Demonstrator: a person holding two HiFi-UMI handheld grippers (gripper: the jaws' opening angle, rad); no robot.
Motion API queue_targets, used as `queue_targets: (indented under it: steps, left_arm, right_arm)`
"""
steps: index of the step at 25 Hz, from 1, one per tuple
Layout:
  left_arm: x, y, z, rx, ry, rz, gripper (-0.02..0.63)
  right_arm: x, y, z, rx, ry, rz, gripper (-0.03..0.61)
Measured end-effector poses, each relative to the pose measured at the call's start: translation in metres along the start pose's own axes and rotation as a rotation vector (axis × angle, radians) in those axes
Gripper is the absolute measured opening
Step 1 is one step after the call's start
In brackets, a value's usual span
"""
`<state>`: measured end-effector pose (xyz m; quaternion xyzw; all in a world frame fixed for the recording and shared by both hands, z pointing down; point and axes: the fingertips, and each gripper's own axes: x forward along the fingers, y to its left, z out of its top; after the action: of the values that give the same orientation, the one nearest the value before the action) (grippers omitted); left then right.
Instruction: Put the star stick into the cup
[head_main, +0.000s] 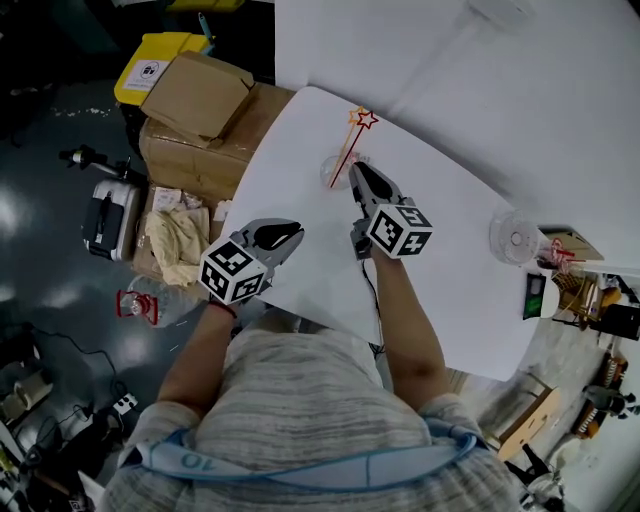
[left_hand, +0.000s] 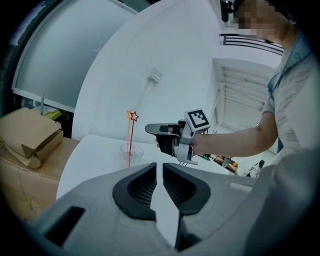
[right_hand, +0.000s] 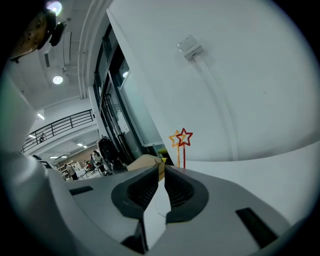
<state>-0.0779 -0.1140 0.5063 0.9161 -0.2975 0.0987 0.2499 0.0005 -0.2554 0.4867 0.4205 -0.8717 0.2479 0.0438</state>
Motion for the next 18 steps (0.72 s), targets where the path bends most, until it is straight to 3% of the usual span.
queue_targets:
  steps: [11,18]
  left_arm:
    - [0.013,-0.027,0.020,0.066,-0.026,-0.065,0.038]
    - [0.018,-0.046,0.045,0.076,-0.101,-0.101,0.037]
  right_arm:
    - [-0.069,0.019,-0.002,-0.065,0.017,-0.016,0.021]
    - [-0.118,0.040,0.005,-0.109,0.012,-0.021,0.020]
